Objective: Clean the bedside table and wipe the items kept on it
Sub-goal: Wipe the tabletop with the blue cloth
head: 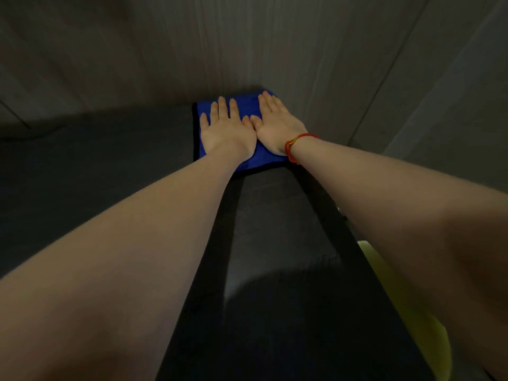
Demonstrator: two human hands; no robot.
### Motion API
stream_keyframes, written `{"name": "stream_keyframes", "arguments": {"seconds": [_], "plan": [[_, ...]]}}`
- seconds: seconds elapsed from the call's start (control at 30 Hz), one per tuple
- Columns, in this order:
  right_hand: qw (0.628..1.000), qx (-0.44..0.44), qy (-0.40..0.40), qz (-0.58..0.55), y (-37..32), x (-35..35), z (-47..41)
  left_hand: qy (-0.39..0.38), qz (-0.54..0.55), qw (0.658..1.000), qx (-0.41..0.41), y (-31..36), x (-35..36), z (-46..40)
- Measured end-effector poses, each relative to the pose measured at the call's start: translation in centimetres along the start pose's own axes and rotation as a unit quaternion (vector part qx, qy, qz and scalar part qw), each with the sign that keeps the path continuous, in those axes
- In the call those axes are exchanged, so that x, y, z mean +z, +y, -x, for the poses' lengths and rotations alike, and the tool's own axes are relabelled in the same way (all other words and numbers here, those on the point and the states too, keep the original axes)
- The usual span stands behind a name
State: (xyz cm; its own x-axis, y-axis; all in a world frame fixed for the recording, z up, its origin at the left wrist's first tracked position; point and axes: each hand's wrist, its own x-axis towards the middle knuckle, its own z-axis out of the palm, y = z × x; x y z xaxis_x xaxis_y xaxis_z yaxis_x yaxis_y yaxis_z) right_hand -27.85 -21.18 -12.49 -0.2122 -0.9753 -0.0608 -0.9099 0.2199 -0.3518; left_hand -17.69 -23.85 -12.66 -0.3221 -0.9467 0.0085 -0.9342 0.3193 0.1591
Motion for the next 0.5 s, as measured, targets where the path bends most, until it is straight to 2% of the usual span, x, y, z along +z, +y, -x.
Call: {"name": "stream_keyframes", "arguments": {"seconds": [0.23,0.5], "plan": [[1.000,0.002,0.004,0.013,0.1,0.3,1.7,-0.011,-0.003,1.000,0.006,0.0,-0.1,2.1],[1.000,0.002,0.003,0.021,0.4,0.6,7.5,-0.017,0.012,1.000,0.023,0.6,-0.3,7.9]]}}
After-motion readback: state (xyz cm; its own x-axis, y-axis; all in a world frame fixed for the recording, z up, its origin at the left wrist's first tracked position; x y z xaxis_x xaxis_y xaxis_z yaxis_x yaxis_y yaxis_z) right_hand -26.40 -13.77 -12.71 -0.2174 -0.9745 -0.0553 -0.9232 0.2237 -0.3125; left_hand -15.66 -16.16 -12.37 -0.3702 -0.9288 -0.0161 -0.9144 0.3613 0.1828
